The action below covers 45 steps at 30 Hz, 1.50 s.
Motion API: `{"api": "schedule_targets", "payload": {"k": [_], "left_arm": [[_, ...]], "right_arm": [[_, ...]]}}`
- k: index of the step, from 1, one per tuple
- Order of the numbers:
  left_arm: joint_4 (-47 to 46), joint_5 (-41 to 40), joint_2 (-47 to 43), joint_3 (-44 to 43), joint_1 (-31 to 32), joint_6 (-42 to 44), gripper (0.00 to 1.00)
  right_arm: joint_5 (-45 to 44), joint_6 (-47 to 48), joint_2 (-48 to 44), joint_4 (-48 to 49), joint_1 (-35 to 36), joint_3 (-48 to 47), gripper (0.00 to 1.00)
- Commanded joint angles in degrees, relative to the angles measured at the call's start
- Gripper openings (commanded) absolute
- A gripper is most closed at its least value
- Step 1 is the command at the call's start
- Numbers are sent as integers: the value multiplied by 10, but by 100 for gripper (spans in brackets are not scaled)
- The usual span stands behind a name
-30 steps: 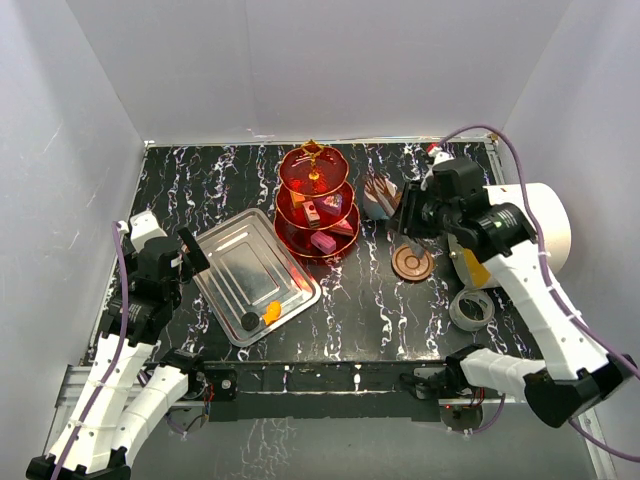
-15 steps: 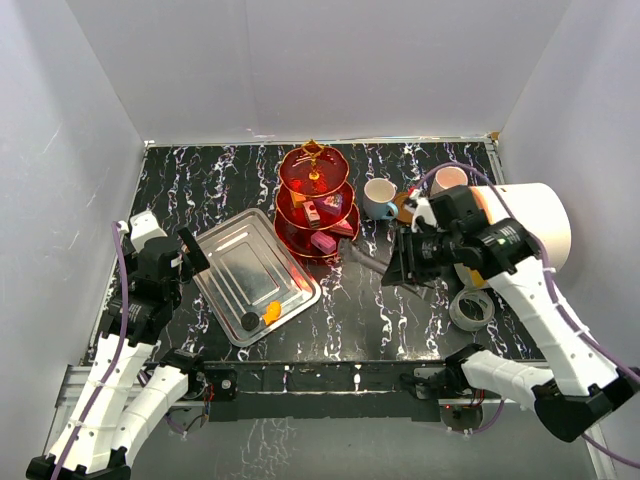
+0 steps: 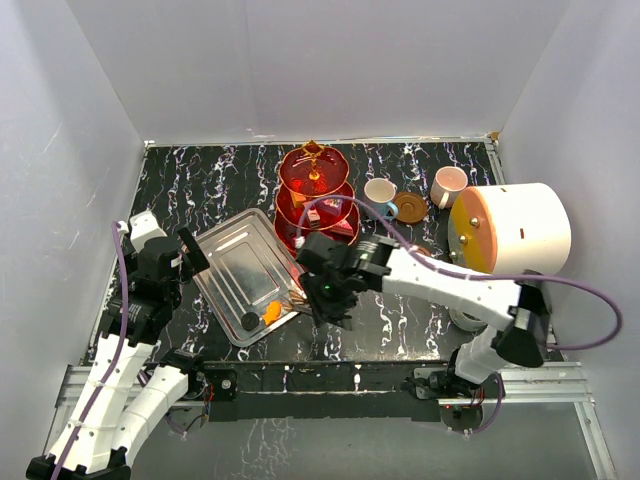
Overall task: Serve the afternoon tea
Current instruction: Pick up the desert from the tray.
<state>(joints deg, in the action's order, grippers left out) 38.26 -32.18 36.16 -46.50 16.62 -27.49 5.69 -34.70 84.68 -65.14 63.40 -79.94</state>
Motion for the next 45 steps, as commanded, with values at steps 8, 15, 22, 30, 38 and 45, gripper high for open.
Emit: {"api": "schedule_targets", "payload": {"k": [8, 15, 22, 30, 38, 45], "left_arm": [[5, -10, -4, -15, 2, 3, 99], [3, -10, -6, -15, 2, 5, 99], [3, -9, -8, -14, 2, 4, 99], [5, -11, -12, -14, 2, 4, 99], [6, -14, -14, -14, 2, 2, 99], [5, -11, -10, -14, 2, 3, 99]], "right_arm": [[-112, -60, 135, 47, 63, -124, 38], [-115, -67, 168, 17, 78, -145, 39], [-120, -83, 181, -3, 94, -145, 41], [-104, -85, 185, -9, 103, -141, 40], [-94, -76, 196, -8, 110, -143, 39], [-134, -61, 188, -14, 104, -155, 28]]}}
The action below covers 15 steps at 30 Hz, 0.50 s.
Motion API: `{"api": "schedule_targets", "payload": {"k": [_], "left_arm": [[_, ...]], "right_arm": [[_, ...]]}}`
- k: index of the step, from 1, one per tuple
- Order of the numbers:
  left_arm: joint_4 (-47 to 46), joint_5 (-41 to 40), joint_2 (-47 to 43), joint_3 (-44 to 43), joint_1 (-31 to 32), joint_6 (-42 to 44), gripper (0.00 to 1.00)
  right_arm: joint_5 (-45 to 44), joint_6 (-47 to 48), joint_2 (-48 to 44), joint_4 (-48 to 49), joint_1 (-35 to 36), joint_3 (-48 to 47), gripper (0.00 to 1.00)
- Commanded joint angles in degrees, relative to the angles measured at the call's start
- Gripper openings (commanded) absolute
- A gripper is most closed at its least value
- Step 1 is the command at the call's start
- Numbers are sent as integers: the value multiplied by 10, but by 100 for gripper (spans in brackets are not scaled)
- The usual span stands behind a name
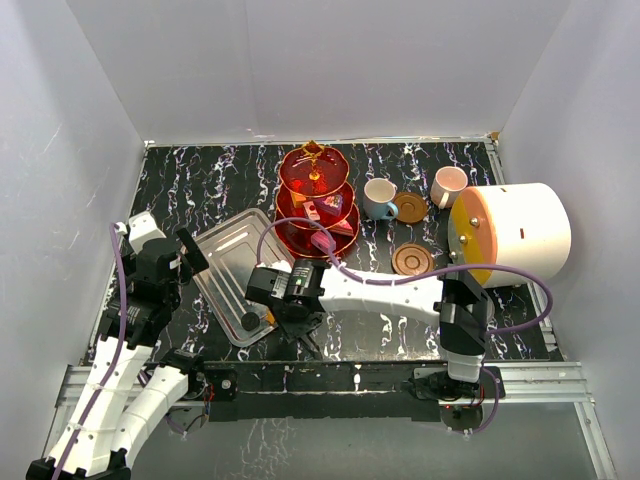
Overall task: Serve the afternoon tea
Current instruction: Pick up the desert from the tray.
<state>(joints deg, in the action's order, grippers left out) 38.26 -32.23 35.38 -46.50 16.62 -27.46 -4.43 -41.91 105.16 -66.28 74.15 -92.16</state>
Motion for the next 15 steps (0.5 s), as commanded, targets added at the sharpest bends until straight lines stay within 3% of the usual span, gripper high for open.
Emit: {"api": "schedule_targets", "payload": {"k": [1, 7, 15], "left_arm": [[5, -10, -2, -14, 2, 3, 99], [5, -9, -2, -14, 2, 4, 99], [3, -6, 0, -14, 2, 5, 99]], "right_arm": [[-36, 14, -19, -4, -10, -33, 27], [-32, 55, -41, 38, -53, -18, 24], [-9, 79, -13, 27, -79, -30, 44]]}}
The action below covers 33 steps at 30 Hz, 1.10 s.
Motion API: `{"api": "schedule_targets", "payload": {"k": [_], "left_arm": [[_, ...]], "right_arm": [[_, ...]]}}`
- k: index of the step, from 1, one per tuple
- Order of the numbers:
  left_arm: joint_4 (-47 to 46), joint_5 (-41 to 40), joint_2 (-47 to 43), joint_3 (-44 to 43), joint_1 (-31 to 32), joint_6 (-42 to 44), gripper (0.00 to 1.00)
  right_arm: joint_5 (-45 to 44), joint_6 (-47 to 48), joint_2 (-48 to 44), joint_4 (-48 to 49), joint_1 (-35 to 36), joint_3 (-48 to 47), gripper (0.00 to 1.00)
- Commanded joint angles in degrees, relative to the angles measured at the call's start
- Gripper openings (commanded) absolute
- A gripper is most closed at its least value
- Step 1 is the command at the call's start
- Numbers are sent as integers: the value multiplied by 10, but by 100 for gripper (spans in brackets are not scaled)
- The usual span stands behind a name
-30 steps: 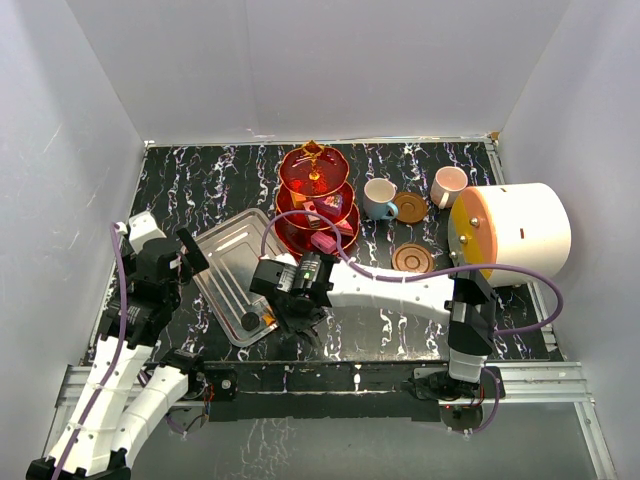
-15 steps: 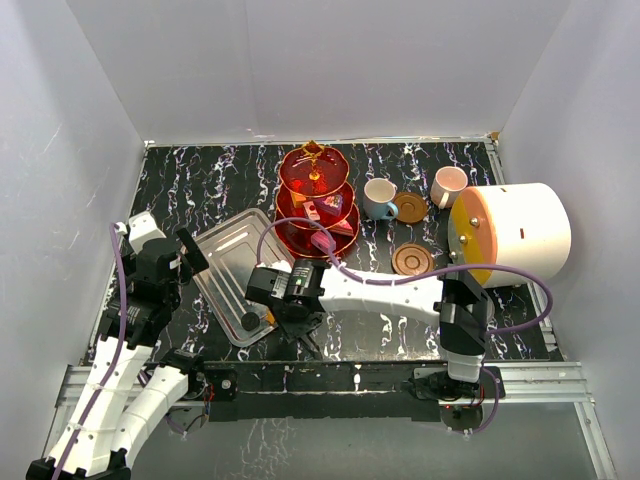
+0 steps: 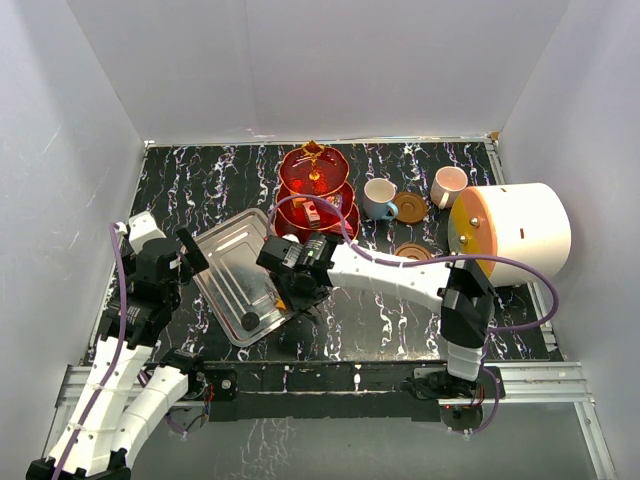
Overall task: Serve the afternoon tea
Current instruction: Pick up the desert from the tray.
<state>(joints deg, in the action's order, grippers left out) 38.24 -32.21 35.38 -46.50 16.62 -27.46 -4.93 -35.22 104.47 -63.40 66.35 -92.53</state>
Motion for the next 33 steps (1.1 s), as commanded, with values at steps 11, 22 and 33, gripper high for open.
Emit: {"api": "schedule_targets", "payload": {"k": [11, 22, 33], "left_arm": [[0, -4, 2, -12, 2, 7, 99], [-2, -4, 1, -12, 2, 8, 99], [3, -4, 4, -14, 2, 6, 99]], "right_arm": [[14, -6, -14, -28, 11, -29, 38], [-3, -14, 11, -73, 24, -69, 37], [-20, -12, -25, -46, 24, -60, 25]]}}
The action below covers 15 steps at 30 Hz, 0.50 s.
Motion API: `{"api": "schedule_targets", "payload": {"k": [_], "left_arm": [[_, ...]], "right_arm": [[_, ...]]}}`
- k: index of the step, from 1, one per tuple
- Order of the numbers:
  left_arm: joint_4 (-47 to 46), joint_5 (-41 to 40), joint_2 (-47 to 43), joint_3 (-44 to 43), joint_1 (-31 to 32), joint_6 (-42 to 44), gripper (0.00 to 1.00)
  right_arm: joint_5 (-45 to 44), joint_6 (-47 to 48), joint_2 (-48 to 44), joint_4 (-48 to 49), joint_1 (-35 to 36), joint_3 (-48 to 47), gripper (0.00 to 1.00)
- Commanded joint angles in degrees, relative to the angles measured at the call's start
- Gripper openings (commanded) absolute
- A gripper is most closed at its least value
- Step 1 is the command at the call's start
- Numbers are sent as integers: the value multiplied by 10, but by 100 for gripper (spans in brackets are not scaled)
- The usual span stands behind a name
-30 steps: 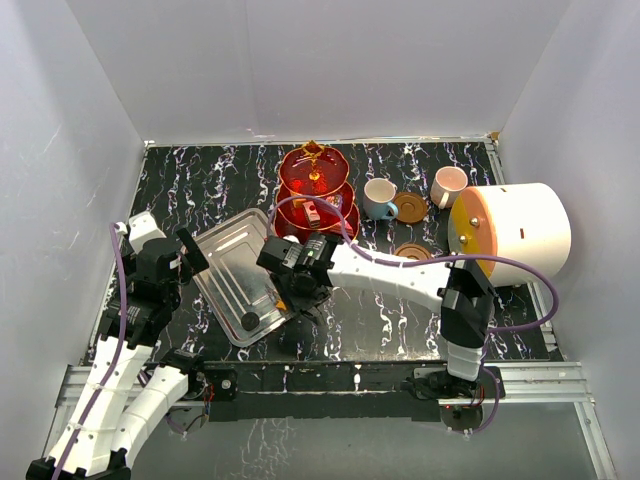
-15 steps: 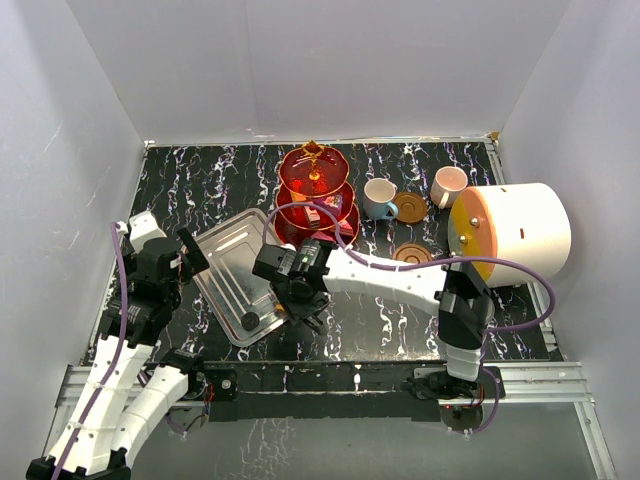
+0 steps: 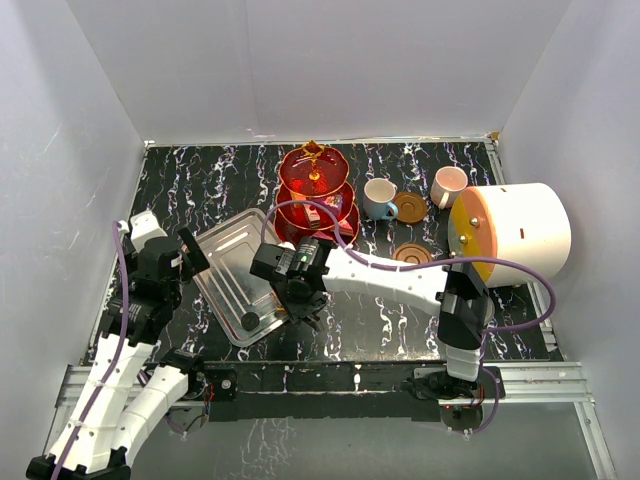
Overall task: Serve the afternoon tea
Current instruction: Pick up the desert from the tray.
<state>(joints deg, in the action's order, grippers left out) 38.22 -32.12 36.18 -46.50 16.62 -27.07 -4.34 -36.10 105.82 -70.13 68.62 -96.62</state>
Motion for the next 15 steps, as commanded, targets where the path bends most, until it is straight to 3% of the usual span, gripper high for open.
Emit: {"api": "schedule_targets", "payload": {"k": [1, 15], "left_arm": [[4, -6, -6, -13, 2, 1, 99], [12, -26, -17, -13, 2, -8, 99]], "right_arm": [[-29, -3, -44, 25, 1, -21, 24], [-20, 17, -70, 64, 0, -40, 20]]}}
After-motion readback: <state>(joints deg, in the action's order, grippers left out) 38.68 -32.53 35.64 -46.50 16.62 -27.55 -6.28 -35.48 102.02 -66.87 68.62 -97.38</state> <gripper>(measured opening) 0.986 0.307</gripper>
